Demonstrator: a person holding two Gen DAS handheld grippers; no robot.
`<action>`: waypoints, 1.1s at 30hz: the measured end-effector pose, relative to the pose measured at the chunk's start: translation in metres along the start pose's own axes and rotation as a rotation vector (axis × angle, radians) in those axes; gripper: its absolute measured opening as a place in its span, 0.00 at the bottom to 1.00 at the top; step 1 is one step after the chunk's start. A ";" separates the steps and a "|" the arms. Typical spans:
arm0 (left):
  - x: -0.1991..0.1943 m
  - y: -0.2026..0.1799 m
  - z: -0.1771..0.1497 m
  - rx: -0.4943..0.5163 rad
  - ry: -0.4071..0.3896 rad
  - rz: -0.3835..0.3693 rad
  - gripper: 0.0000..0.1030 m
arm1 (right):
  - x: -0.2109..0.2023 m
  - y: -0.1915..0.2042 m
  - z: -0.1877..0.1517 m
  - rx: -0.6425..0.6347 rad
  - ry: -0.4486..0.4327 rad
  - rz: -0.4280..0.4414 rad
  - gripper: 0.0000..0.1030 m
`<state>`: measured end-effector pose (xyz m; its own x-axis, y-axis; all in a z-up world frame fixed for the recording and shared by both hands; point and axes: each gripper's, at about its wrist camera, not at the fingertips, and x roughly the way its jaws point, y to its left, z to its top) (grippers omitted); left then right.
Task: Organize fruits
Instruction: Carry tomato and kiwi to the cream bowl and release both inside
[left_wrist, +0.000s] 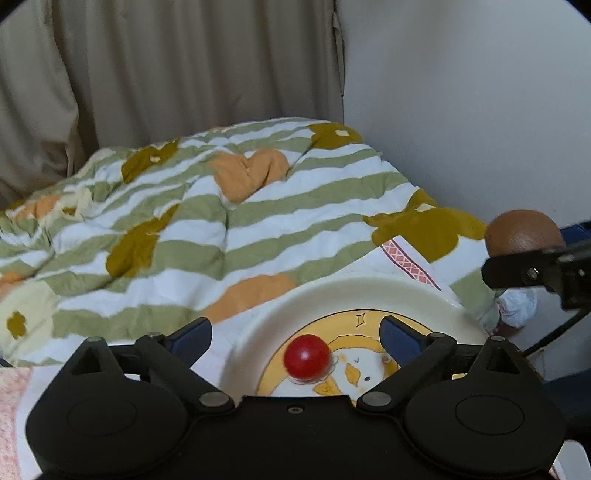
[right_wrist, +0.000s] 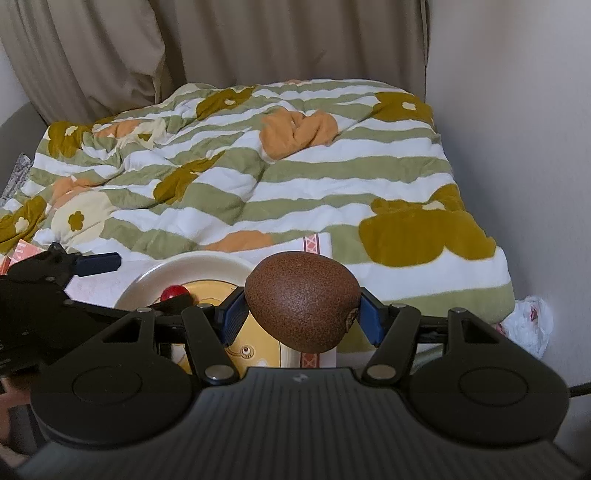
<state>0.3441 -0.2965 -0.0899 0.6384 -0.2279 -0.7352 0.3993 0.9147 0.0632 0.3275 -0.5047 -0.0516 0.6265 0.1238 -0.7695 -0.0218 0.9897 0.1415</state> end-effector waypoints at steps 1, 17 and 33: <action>-0.003 0.001 0.000 0.006 0.006 0.005 0.97 | -0.001 0.001 0.001 -0.003 -0.002 0.004 0.76; -0.069 0.040 -0.040 -0.085 0.057 0.112 0.97 | 0.037 0.065 -0.015 -0.244 0.028 0.072 0.76; -0.097 0.052 -0.060 -0.112 0.044 0.223 0.98 | 0.074 0.080 -0.033 -0.342 -0.006 0.029 0.96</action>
<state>0.2635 -0.2072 -0.0560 0.6721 -0.0040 -0.7404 0.1752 0.9724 0.1539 0.3462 -0.4140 -0.1182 0.6263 0.1524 -0.7646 -0.2989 0.9527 -0.0550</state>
